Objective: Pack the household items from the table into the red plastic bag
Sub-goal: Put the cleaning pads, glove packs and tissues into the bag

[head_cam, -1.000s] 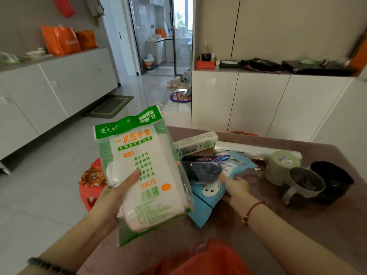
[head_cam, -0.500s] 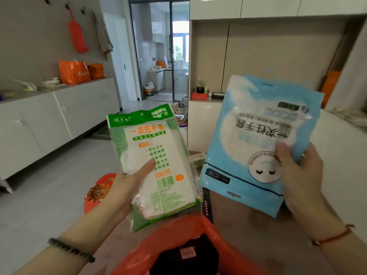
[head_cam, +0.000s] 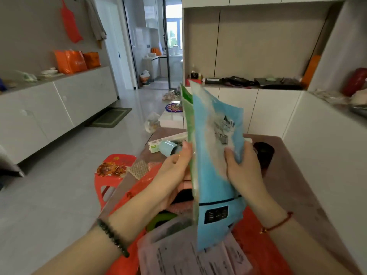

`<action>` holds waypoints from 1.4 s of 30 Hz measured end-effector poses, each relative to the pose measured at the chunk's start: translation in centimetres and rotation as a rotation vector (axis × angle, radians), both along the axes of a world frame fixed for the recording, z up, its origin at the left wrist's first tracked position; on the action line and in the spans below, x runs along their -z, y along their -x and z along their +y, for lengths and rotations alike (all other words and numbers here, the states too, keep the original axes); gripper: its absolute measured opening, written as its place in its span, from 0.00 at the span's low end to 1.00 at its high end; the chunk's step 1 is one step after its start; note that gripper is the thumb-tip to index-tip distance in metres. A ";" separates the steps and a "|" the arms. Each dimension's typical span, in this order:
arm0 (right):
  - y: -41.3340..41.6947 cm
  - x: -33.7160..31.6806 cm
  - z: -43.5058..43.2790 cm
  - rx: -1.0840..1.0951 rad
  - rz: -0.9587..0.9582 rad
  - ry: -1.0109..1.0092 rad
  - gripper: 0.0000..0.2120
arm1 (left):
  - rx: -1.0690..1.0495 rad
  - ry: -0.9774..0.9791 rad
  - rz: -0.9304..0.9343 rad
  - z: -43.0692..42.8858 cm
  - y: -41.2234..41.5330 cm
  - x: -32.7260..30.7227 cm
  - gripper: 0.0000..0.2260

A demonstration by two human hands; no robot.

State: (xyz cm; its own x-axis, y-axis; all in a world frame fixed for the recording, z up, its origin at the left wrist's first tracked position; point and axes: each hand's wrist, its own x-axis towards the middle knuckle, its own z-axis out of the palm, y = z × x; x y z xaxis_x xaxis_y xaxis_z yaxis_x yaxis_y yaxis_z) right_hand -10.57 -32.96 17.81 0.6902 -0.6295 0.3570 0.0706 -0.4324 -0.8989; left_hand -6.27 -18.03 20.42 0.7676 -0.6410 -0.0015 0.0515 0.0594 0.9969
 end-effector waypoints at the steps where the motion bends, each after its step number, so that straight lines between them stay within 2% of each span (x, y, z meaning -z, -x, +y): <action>1: 0.6 0.6 0.2 0.006 0.006 0.007 0.10 | 0.042 -0.002 0.030 0.2 1.1 -0.1 0.29; 3: 1.8 1.6 0.7 0.022 0.021 0.021 0.13 | 0.115 -0.028 0.033 0.7 2.4 0.6 0.35; 4: 2.4 2.1 1.0 0.032 0.027 0.029 0.15 | 0.132 -0.057 0.006 1.0 3.0 1.1 0.34; 5: 2.9 2.5 1.3 0.039 0.023 0.034 0.15 | 0.148 -0.072 -0.028 1.2 3.8 1.2 0.29; 7: 3.6 3.2 1.7 0.017 0.007 -0.022 0.14 | 0.156 -0.086 -0.069 1.5 5.1 1.7 0.12; 9: 4.2 3.5 2.0 -0.093 -0.023 -0.214 0.20 | 0.100 -0.080 -0.053 2.1 5.3 2.7 0.13; 10: 4.6 3.5 1.7 -0.192 -0.013 -0.343 0.25 | 0.091 -0.070 -0.035 2.6 5.0 3.1 0.12; 12: 5.7 3.6 1.1 -0.433 0.058 -0.531 0.30 | 0.119 -0.074 -0.022 3.5 4.6 3.4 0.13; 14: 6.6 3.9 0.7 -0.528 0.081 -0.553 0.31 | 0.162 -0.114 -0.144 4.7 4.1 3.7 0.15; 16: 7.6 4.1 0.6 -0.345 0.027 -0.484 0.22 | 0.086 -0.196 -0.467 6.2 3.2 4.1 0.20; 17: 8.0 4.2 0.7 -0.227 -0.020 -0.423 0.17 | -0.020 -0.323 -0.677 7.1 2.4 4.5 0.25; 18: 8.5 4.1 1.0 -0.145 -0.074 -0.362 0.14 | -0.158 -0.525 -0.875 8.1 1.3 5.0 0.32; 19: 8.9 4.0 1.4 -0.110 -0.124 -0.300 0.14 | -0.296 -0.779 -0.997 9.2 0.2 5.8 0.41; 20: 9.5 4.1 2.1 -0.118 -0.158 -0.245 0.15 | -0.382 -1.036 -1.003 10.3 -0.7 6.3 0.47; 21: 9.9 4.4 3.1 -0.154 -0.141 -0.192 0.17 | -0.389 -1.231 -0.910 11.3 -1.3 6.6 0.49; 22: 10.2 4.7 4.3 -0.214 -0.089 -0.152 0.16 | -0.348 -1.325 -0.779 12.4 -2.0 7.1 0.48; 24: 10.3 6.4 7.0 -0.365 0.143 -0.044 0.10 | -0.193 -1.235 -0.549 13.7 -2.4 7.3 0.43; 26: 9.7 7.8 9.5 -0.499 0.395 0.157 0.15 | -0.177 -1.034 -0.474 14.5 -2.6 7.3 0.37; 27: 9.3 8.3 10.2 -0.519 0.457 0.216 0.17 | -0.240 -0.969 -0.442 14.7 -2.6 7.2 0.28; 29: 8.2 8.7 10.6 -0.606 0.549 0.145 0.15 | -0.329 -0.889 -0.352 15.1 -2.7 7.3 0.08; 31: 7.5 9.2 10.4 -0.710 0.703 0.173 0.09 | -0.363 -0.782 -0.291 15.2 -2.5 6.8 0.12; 33: 7.4 10.4 10.6 -0.754 0.807 0.270 0.06 | -0.398 -0.707 -0.267 15.3 -2.6 6.3 0.11; 36: 7.9 12.2 12.4 -0.720 0.749 0.228 0.13 | -0.360 -0.695 -0.310 14.8 -2.7 6.2 0.08; 39: 8.3 11.9 12.5 -0.675 0.771 0.126 0.22 | -0.369 -0.679 -0.319 14.3 -3.0 6.2 0.07; 40: 8.5 11.1 11.4 -0.608 0.731 0.105 0.23 | -0.394 -0.663 -0.320 14.4 -3.2 6.1 0.07; 42: 9.4 9.3 8.2 -0.267 0.559 0.215 0.30 | -0.430 -0.629 -0.296 14.8 -3.4 5.7 0.09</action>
